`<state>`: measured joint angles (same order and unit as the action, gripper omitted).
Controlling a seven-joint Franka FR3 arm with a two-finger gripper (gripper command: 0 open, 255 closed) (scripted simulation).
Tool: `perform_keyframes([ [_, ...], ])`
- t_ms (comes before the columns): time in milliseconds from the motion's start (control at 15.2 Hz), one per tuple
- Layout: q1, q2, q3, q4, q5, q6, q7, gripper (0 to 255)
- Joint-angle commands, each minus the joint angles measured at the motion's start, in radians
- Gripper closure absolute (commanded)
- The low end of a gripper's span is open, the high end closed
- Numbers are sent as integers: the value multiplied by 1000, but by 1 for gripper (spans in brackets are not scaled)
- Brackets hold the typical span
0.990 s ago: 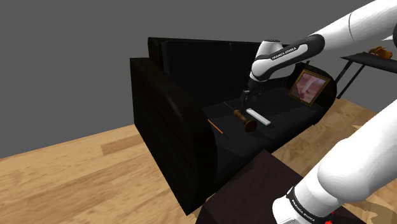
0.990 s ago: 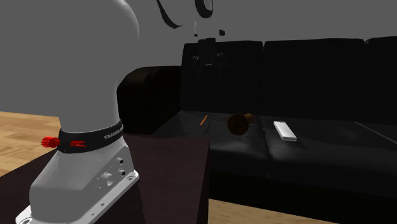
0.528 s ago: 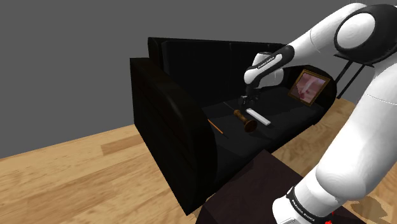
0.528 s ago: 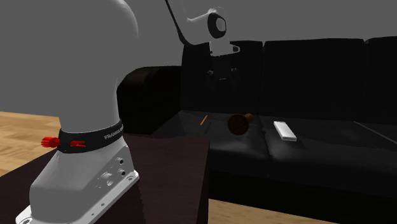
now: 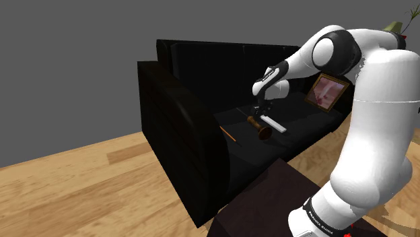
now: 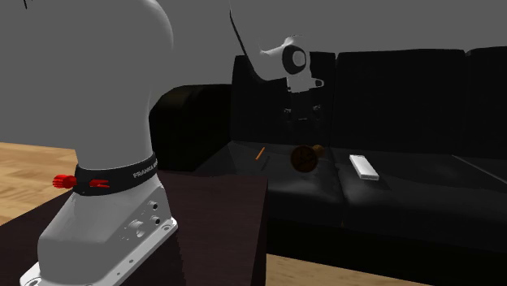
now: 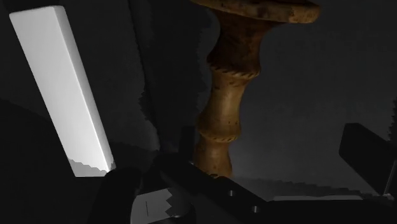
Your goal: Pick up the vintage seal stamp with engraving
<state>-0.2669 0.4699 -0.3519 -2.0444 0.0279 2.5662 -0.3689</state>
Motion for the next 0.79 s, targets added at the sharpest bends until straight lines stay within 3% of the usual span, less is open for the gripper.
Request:
perform_keyframes([
  [0,-34,79,12,70,24,10,-21,0],
  [132,-63,147,23,137,40,13,-33,0],
  [726,-83,230,46,156,60,76,-37,0],
])
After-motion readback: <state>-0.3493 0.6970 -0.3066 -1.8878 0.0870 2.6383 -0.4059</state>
